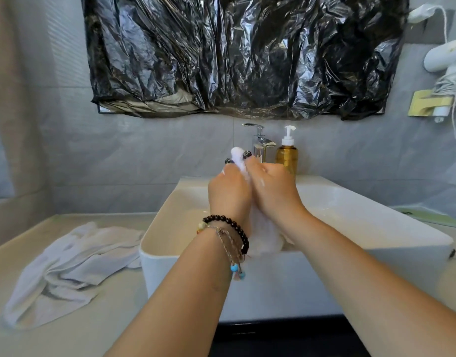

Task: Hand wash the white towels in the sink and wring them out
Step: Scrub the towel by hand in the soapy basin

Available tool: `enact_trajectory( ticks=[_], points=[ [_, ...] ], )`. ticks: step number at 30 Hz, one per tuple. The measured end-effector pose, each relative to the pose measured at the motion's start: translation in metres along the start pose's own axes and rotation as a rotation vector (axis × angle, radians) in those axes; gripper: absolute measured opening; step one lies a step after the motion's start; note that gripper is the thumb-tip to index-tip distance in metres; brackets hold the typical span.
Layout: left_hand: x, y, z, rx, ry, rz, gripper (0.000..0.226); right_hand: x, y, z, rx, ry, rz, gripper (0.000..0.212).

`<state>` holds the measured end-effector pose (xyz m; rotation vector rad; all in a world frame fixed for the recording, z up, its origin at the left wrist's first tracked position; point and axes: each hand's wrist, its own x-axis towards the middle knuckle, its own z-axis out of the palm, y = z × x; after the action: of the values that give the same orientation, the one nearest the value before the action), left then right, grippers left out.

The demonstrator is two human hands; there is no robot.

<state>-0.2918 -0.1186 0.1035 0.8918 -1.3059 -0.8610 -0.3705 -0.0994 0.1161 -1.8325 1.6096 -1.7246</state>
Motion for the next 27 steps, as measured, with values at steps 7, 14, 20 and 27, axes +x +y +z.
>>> enact_trajectory(
  ticks=[7,14,20,27],
  points=[
    [-0.003,-0.009,-0.002,-0.066,-0.003,-0.266,0.032,-0.007,0.003,-0.006,-0.111,0.068,-0.005,0.047],
    [-0.013,-0.024,0.004,-0.326,-0.073,-0.399,0.028,-0.025,0.007,0.013,-0.095,0.004,0.025,0.057],
    [0.004,-0.036,0.004,-0.395,0.100,-0.412,0.017,0.017,0.031,0.033,-0.050,0.019,0.351,0.038],
    [-0.001,-0.031,-0.003,-0.487,0.026,-0.417,0.035,-0.022,0.006,0.030,-0.102,0.042,0.068,0.052]
  ],
)
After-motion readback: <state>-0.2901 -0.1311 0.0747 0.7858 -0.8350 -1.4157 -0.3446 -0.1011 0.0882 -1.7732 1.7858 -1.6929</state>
